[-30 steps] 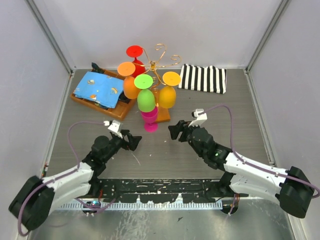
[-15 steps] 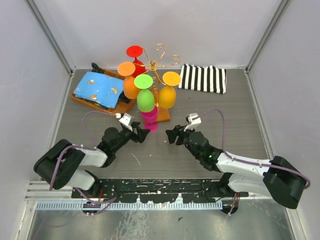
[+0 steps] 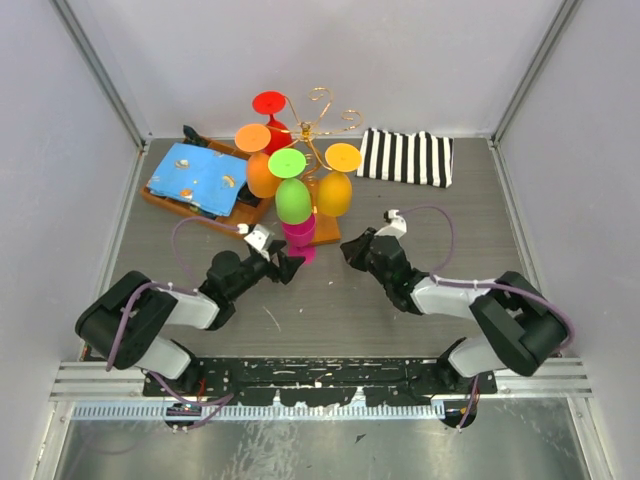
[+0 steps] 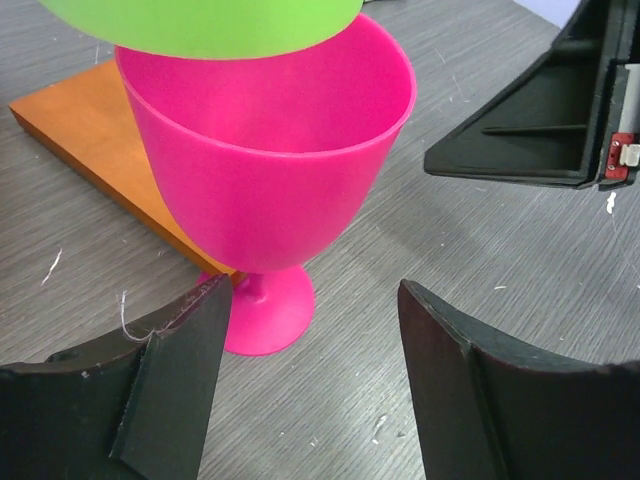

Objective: Place the wine glass upside down on the wine glass rack
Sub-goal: Move the wine glass to the center of the board.

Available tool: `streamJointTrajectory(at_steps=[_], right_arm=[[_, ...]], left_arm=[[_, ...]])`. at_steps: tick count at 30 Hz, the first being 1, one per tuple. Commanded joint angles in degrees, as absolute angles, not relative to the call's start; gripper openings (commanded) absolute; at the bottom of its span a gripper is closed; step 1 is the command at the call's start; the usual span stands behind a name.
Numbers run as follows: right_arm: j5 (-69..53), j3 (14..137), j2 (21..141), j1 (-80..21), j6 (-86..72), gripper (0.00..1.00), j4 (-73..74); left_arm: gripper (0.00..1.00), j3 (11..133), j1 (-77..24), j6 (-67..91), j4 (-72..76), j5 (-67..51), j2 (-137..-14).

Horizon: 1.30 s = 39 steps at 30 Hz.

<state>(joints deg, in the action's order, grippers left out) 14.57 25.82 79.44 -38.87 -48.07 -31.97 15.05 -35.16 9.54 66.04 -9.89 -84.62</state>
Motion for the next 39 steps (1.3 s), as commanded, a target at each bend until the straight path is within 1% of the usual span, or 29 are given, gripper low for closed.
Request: streamJointTrajectory(at_steps=[1,3,5,8,10,14,18,28,34,39], right_arm=[[9.13,29.87,84.36,-37.98,-54.08,0.08,-42.1],[6.88,30.5,87.71,-36.77,-54.16,0.03,-46.39],[4.13,31.03,90.57,-35.41,-54.67,0.01,-50.49],[-0.74,31.74,95.58,-33.51,-55.57,0.01,-57.12],[-2.8,33.26,98.99,-32.64,-57.11,0.01,-58.71],[-7.48,36.54,105.77,-32.04,-59.5,0.01,-64.5],[-9.79,39.53,110.59,-32.15,-61.29,0.01,-65.91],[-13.07,45.15,118.21,-32.66,-63.19,0.01,-67.36],[-14.91,48.19,121.15,-34.14,-63.72,0.01,-67.15],[-15.29,48.32,121.82,-35.32,-63.9,0.01,-67.2]], left_arm=[[0.75,16.73,-35.33,7.25,68.52,-10.51,-85.79],[0.75,16.79,-35.33,7.21,68.48,-10.44,-86.03],[0.76,16.87,-35.33,7.16,68.52,-9.88,-86.21],[0.78,16.87,-35.33,6.99,68.38,-8.04,-86.47],[0.78,17.08,-35.33,7.19,68.27,-6.56,-86.72],[0.79,17.53,-35.33,7.16,68.38,-7.04,-87.38],[0.79,17.91,-35.33,6.96,68.25,-7.38,-87.75],[0.8,18.6,-35.33,6.58,66.14,-6.27,-87.63],[0.81,18.81,-35.38,6.42,65.89,-5.84,-87.85],[0.81,18.9,-35.33,6.41,65.08,-4.61,-87.63]])
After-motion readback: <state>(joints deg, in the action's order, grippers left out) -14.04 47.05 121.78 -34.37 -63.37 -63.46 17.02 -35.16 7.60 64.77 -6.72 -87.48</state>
